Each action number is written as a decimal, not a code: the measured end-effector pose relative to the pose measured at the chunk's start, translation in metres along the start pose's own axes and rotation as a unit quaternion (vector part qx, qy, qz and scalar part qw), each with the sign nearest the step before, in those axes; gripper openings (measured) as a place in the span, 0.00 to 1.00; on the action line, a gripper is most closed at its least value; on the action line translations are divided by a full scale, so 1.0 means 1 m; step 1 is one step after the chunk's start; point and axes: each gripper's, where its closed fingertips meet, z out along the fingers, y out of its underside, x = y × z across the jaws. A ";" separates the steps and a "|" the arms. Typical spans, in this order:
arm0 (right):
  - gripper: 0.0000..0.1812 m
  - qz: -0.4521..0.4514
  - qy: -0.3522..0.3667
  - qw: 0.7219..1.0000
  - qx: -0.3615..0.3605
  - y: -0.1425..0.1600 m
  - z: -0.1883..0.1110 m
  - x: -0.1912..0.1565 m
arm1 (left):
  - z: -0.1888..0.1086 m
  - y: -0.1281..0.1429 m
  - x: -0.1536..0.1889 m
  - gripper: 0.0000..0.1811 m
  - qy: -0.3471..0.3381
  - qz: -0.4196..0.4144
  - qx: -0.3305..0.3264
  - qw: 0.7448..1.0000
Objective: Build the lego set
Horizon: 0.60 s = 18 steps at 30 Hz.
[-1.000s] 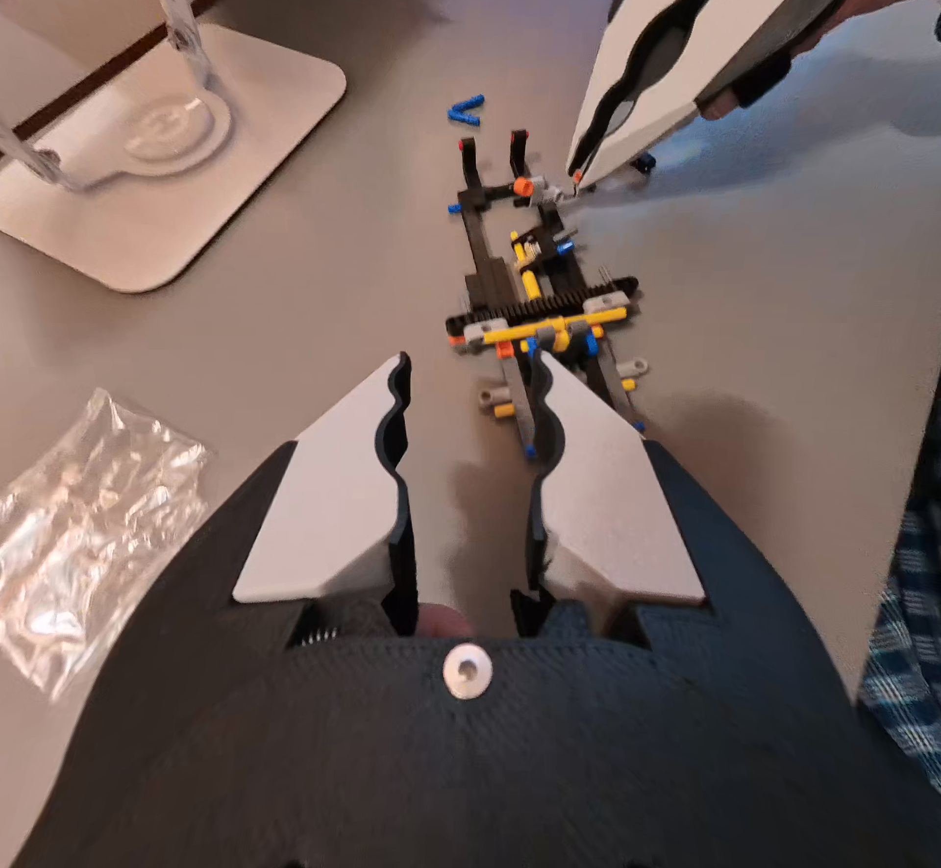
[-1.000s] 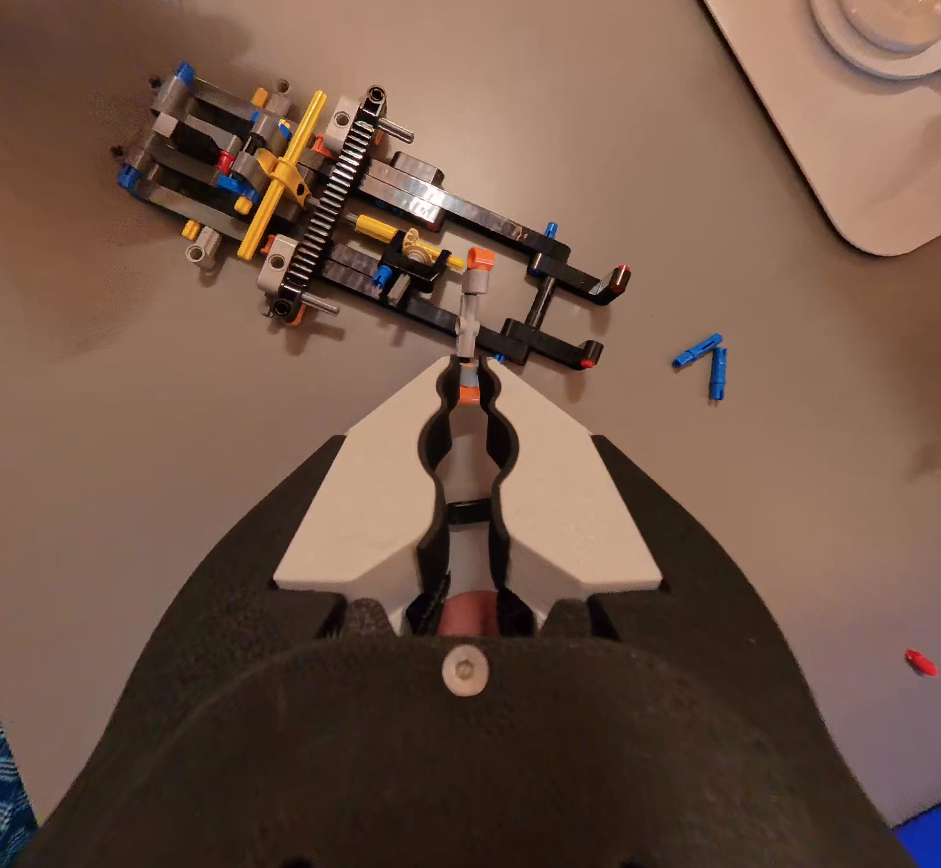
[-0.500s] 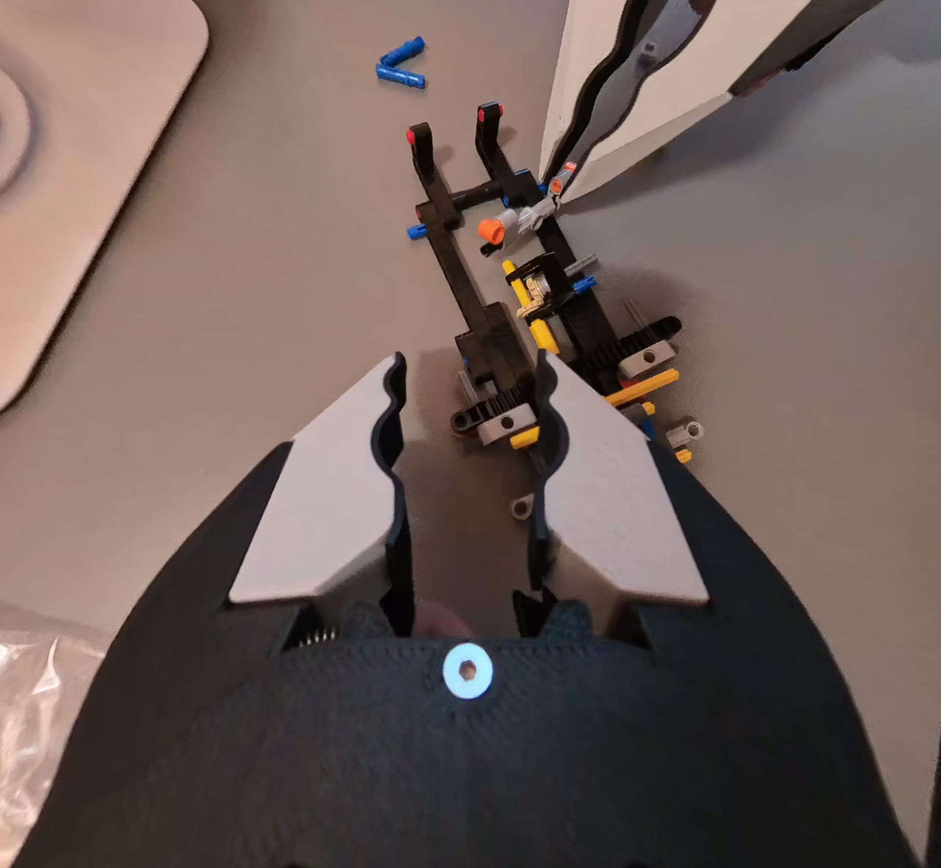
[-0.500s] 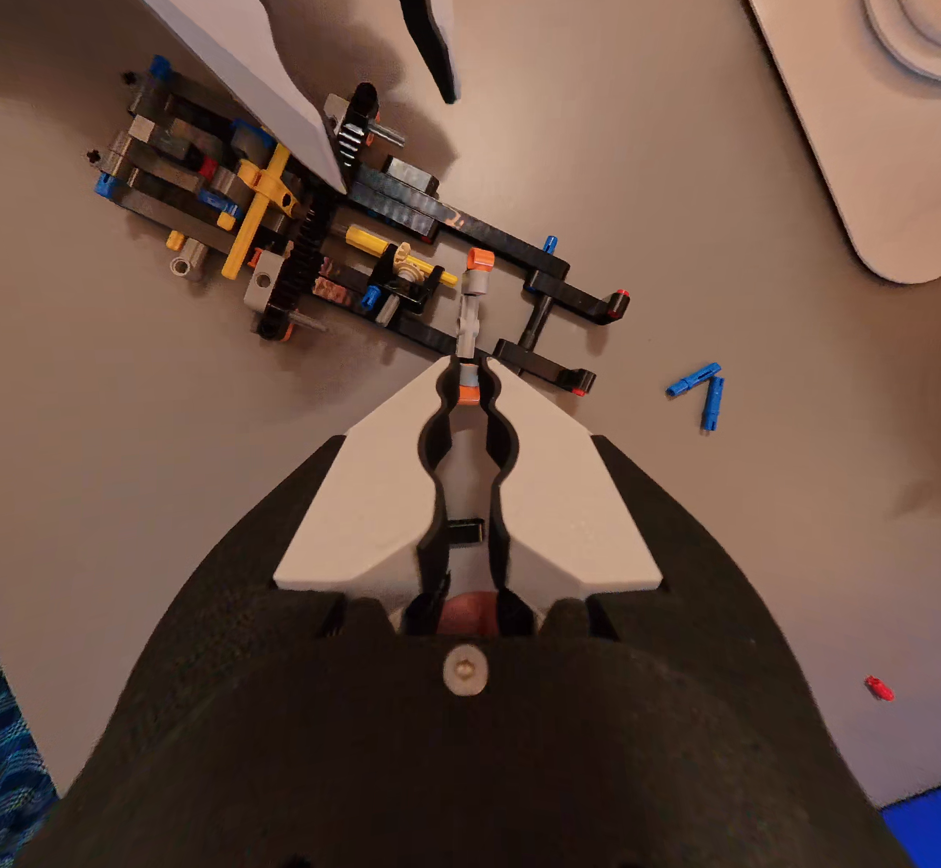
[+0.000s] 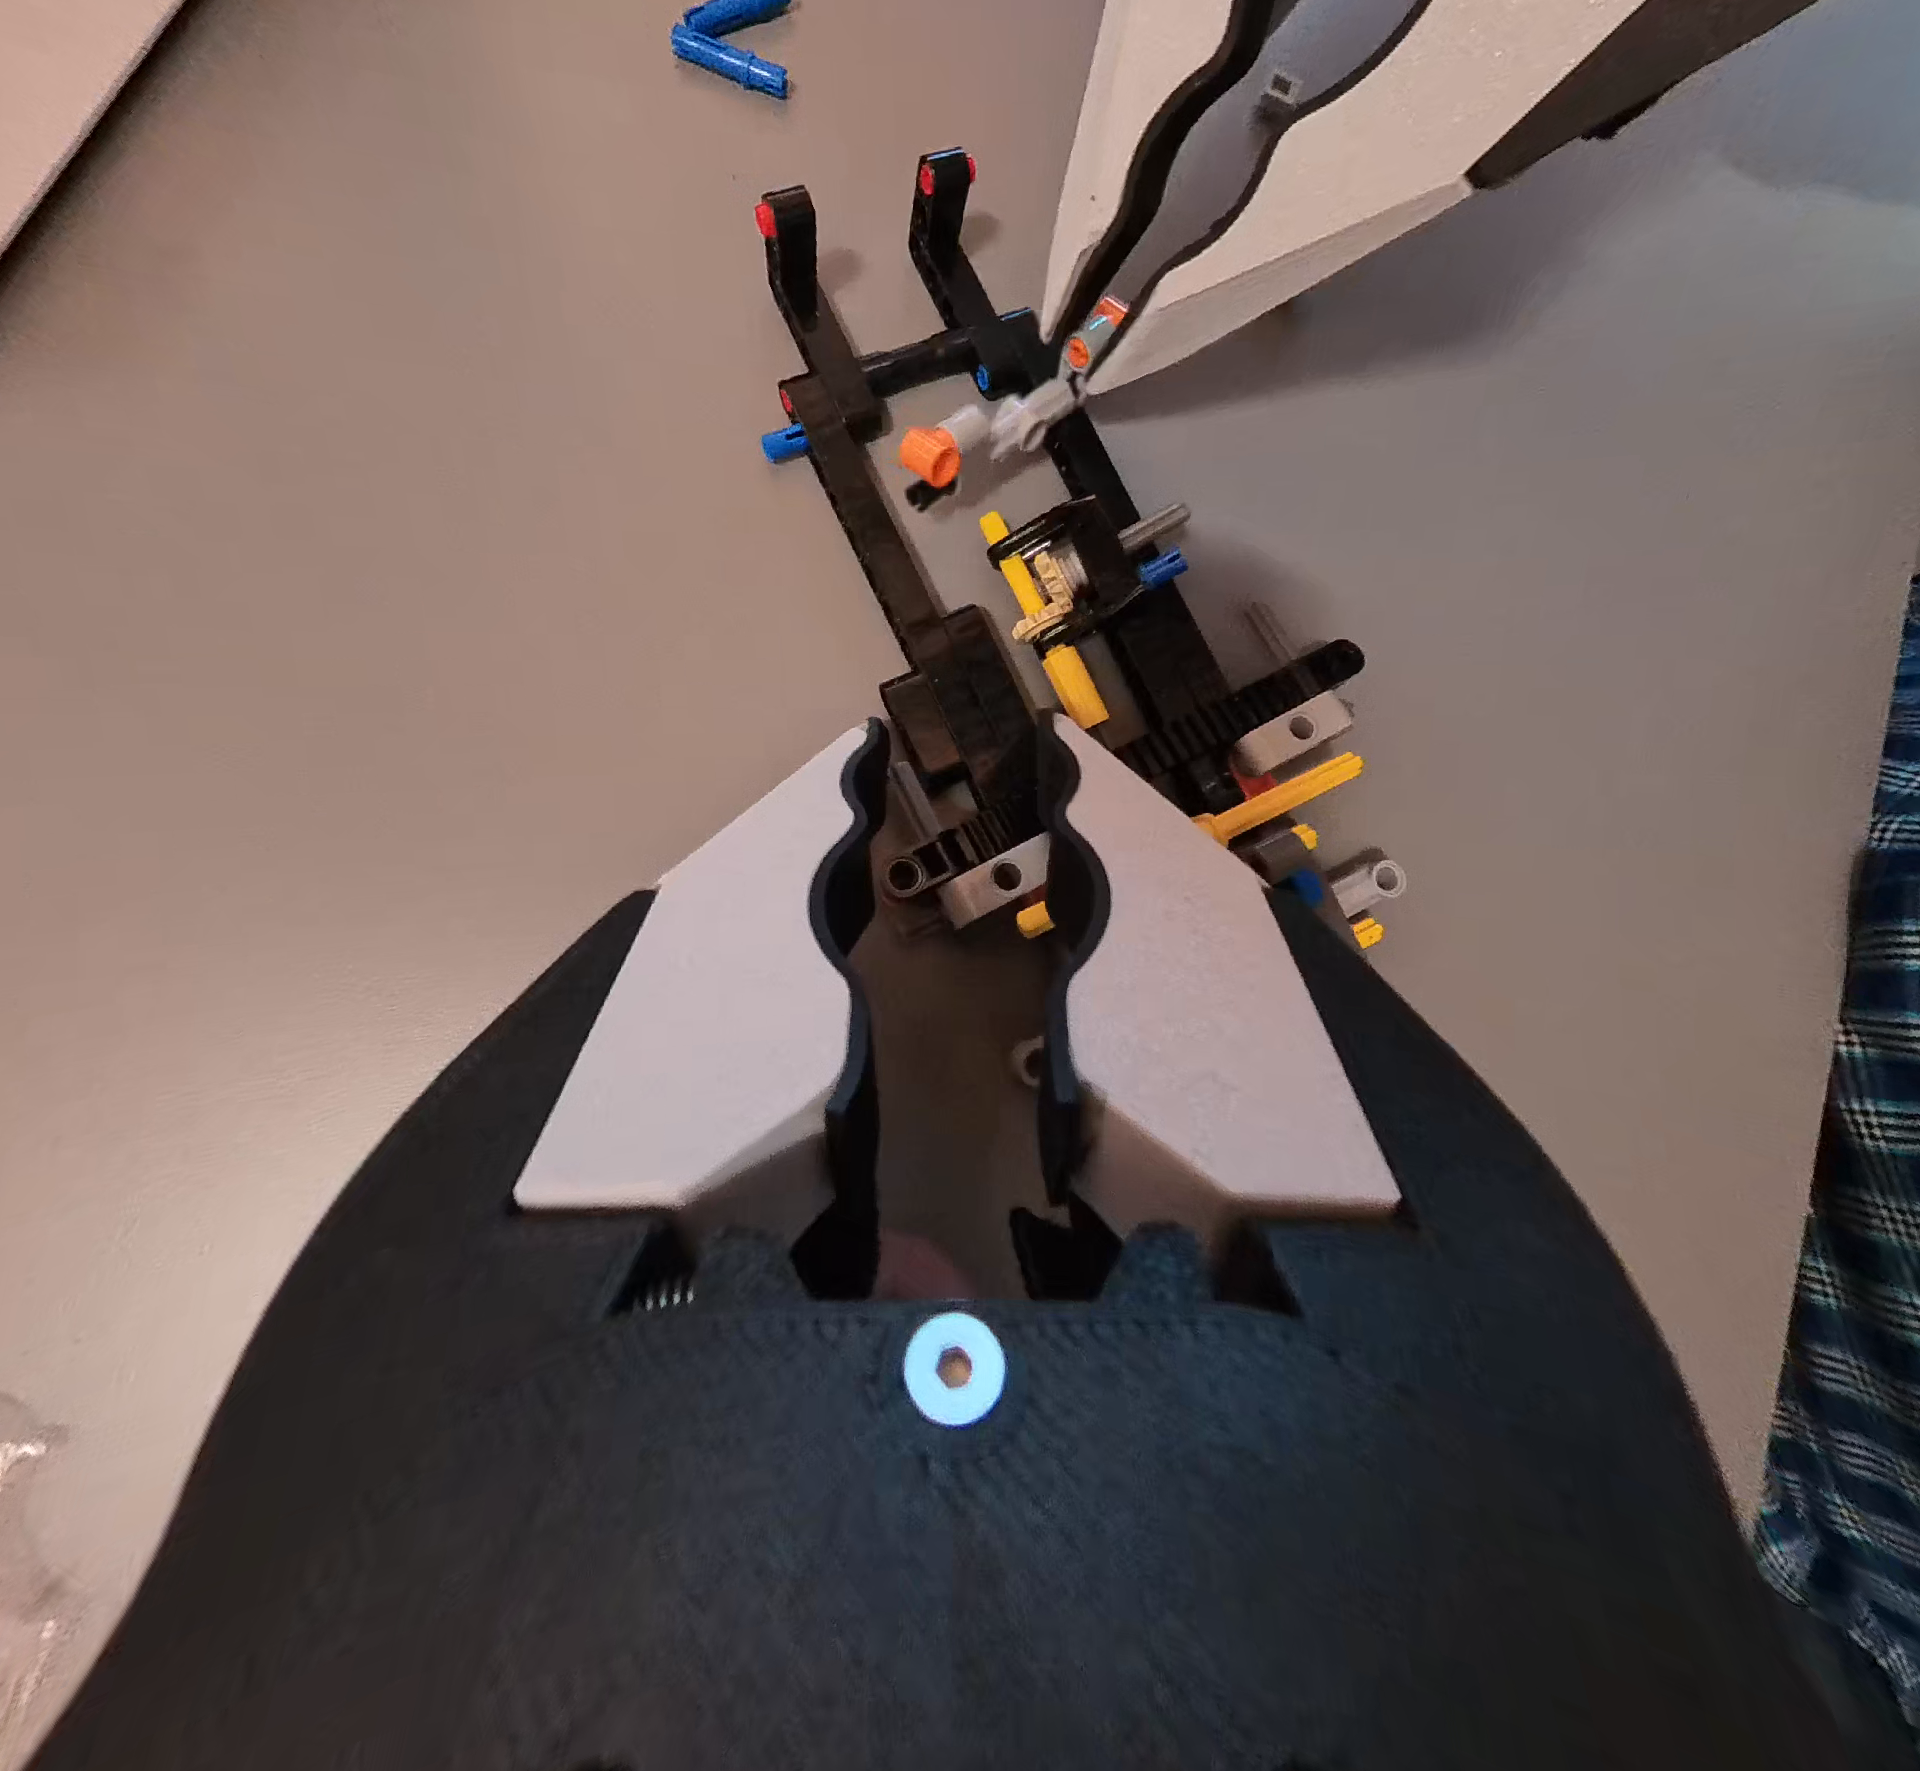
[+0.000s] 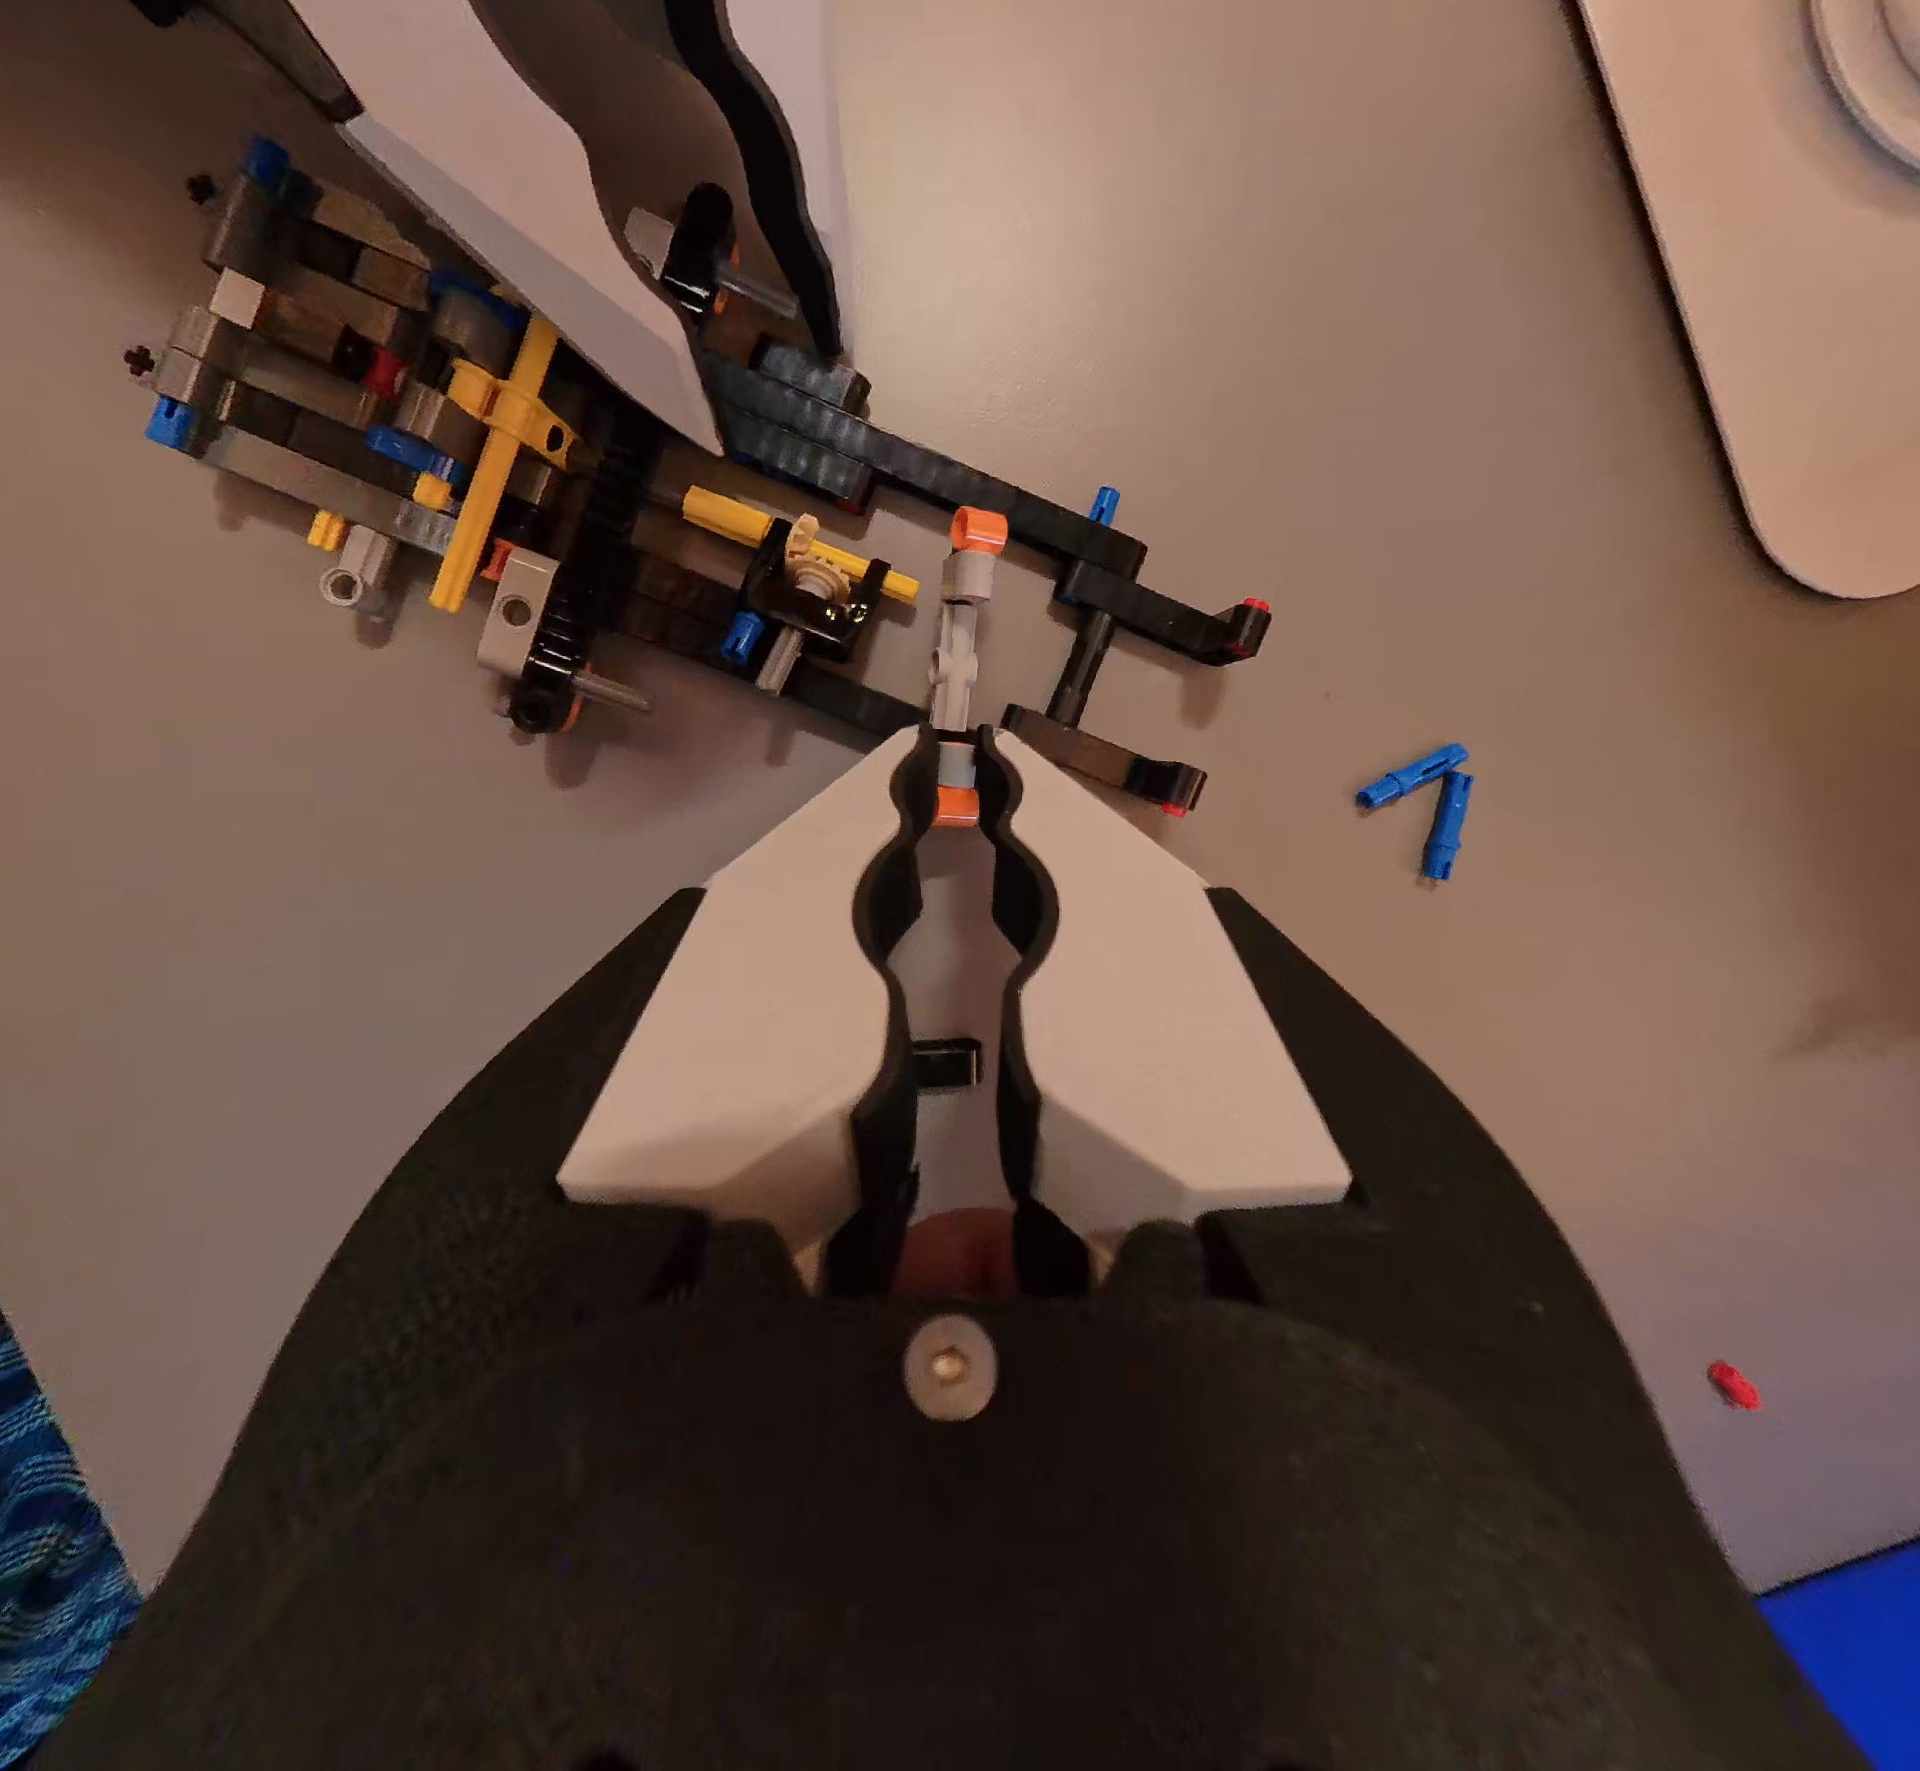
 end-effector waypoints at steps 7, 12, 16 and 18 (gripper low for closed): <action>0.02 0.003 -0.001 1.000 0.003 0.001 -0.002 -0.001 | -0.002 0.000 -0.003 0.00 -0.024 -0.006 0.013 1.000; 0.02 0.004 0.001 1.000 0.010 0.003 -0.006 -0.003 | -0.006 0.002 -0.002 0.09 -0.023 -0.011 0.014 1.000; 0.02 0.010 -0.002 1.000 0.011 0.009 -0.007 -0.007 | -0.006 0.001 0.000 0.15 -0.010 -0.014 0.018 1.000; 0.02 0.013 -0.005 1.000 0.014 0.011 -0.005 -0.008 | -0.003 0.001 0.003 0.16 0.003 -0.012 0.012 1.000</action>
